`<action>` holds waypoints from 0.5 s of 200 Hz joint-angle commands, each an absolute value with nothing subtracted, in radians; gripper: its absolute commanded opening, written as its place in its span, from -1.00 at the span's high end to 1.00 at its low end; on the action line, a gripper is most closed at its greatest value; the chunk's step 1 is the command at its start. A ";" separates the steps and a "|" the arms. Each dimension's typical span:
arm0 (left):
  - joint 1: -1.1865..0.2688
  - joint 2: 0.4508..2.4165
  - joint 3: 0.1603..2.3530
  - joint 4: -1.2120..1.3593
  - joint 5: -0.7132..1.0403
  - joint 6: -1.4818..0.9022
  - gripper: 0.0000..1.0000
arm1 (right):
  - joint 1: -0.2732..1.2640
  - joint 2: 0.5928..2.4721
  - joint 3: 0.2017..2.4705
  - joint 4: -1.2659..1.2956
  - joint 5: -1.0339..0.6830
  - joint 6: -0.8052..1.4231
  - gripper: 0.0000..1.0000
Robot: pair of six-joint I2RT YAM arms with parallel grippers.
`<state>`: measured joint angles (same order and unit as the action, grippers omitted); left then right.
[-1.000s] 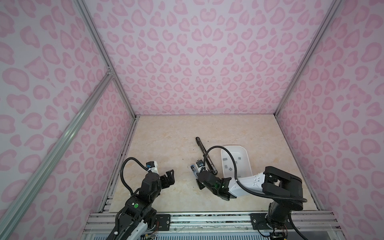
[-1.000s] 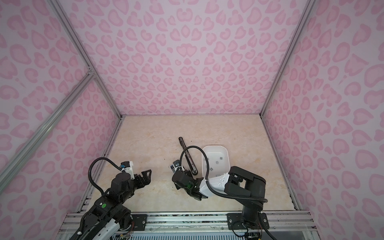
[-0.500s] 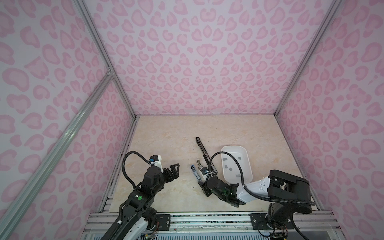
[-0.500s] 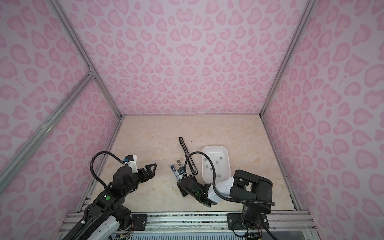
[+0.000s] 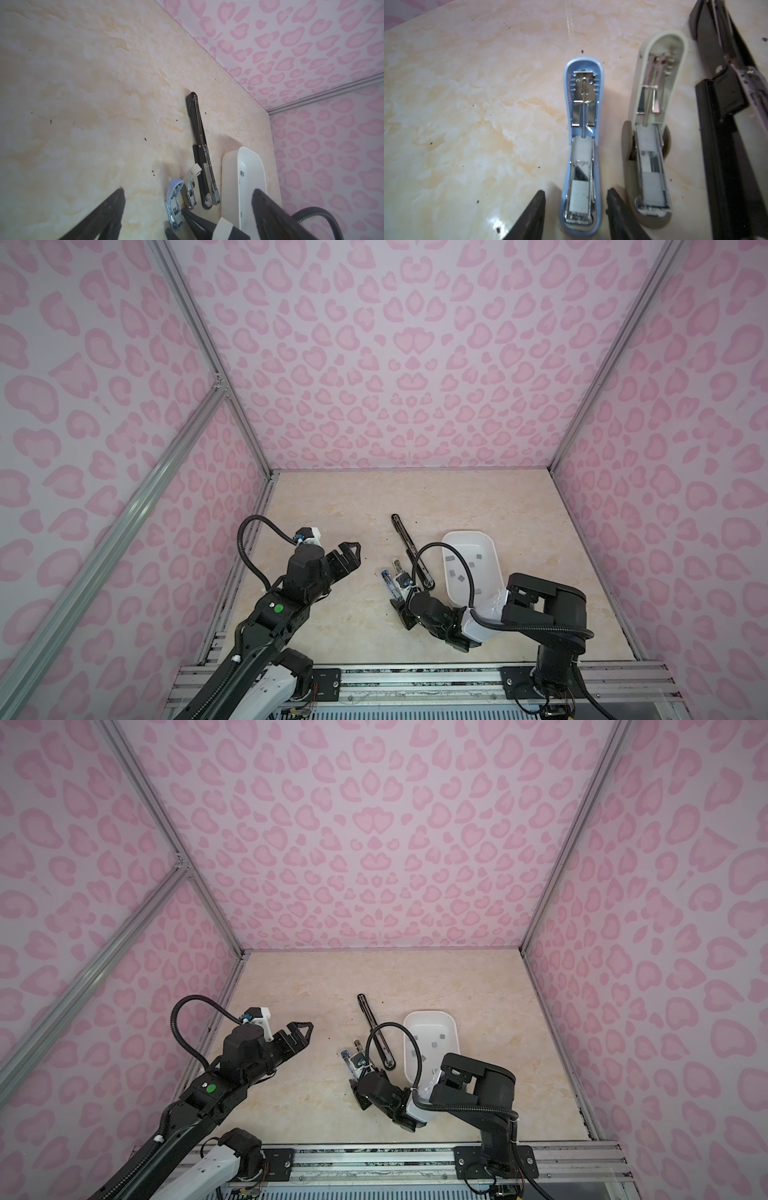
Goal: Load the staples into the stapler
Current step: 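Open the right gripper and release the block in the light-blue stapler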
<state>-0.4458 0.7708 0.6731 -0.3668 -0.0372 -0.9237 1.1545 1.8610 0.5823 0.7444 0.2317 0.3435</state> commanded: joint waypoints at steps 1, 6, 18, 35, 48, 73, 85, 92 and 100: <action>-0.453 0.803 0.712 -0.454 -0.009 -1.000 -0.92 | 1.149 1.878 0.583 0.659 0.215 0.341 0.11; -0.454 0.806 0.717 -0.455 -0.006 -1.003 -0.92 | 1.149 1.880 0.586 0.649 0.216 0.337 0.12; -0.456 0.805 0.723 -0.458 -0.007 -1.005 -0.92 | 1.149 1.876 0.589 0.628 0.230 0.336 0.13; -0.456 0.789 0.724 -0.458 -0.027 -1.012 -0.92 | 1.149 1.871 0.588 0.616 0.247 0.342 0.16; -0.456 0.779 0.726 -0.458 -0.033 -1.010 -0.92 | 1.149 1.868 0.586 0.615 0.243 0.342 0.19; -0.458 0.773 0.732 -0.466 -0.055 -1.000 -0.92 | 1.154 1.865 0.576 0.619 0.244 0.343 0.22; -0.457 0.781 0.736 -0.471 -0.052 -1.001 -0.92 | 1.158 1.860 0.565 0.626 0.251 0.344 0.23; -0.457 0.790 0.739 -0.474 -0.046 -1.005 -0.92 | 1.161 1.858 0.560 0.624 0.256 0.341 0.23; -0.457 0.798 0.745 -0.477 -0.037 -1.011 -0.92 | 1.165 1.857 0.557 0.624 0.263 0.339 0.24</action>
<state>-0.4576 0.7815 0.7227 -0.4553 -0.0345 -0.9939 1.1568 1.8526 0.5755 0.7280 0.2520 0.3325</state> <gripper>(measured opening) 0.959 0.386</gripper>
